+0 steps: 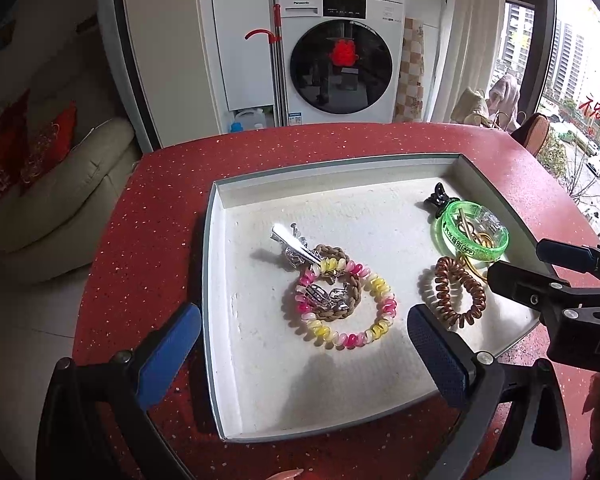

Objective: Organize jewelry

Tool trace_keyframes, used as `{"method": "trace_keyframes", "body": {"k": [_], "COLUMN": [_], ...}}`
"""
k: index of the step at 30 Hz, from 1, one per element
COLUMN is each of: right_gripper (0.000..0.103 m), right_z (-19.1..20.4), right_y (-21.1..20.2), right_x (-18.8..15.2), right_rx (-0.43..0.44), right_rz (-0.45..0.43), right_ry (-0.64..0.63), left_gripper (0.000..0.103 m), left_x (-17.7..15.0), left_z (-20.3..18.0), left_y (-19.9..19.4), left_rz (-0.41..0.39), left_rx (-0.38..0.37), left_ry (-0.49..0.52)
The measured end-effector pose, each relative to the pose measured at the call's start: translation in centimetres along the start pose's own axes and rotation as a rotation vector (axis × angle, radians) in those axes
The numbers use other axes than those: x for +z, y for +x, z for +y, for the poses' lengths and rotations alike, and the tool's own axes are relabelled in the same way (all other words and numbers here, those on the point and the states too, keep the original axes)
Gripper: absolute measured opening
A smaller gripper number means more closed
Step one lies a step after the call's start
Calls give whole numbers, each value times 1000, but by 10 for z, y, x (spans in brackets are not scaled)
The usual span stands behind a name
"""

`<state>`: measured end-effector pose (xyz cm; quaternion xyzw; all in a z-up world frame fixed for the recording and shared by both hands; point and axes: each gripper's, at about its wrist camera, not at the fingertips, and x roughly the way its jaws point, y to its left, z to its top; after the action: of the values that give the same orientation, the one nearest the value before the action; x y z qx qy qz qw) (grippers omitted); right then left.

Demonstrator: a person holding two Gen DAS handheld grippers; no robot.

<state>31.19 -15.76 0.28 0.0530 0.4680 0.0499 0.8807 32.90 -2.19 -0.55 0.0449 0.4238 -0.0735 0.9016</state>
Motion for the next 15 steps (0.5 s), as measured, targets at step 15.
{"method": "trace_keyframes", "body": {"k": [15], "right_gripper": [86], "right_z": [2], "right_y": [-13], "right_x": [-6], "right_rx": [-27], "right_rz": [-95], "right_ry": [16], "left_gripper": [103], "left_x": [-3], "left_z": [5], "left_y": [-9], "left_rz": [-17], "left_rx": [18], "left_ry": [-13]}}
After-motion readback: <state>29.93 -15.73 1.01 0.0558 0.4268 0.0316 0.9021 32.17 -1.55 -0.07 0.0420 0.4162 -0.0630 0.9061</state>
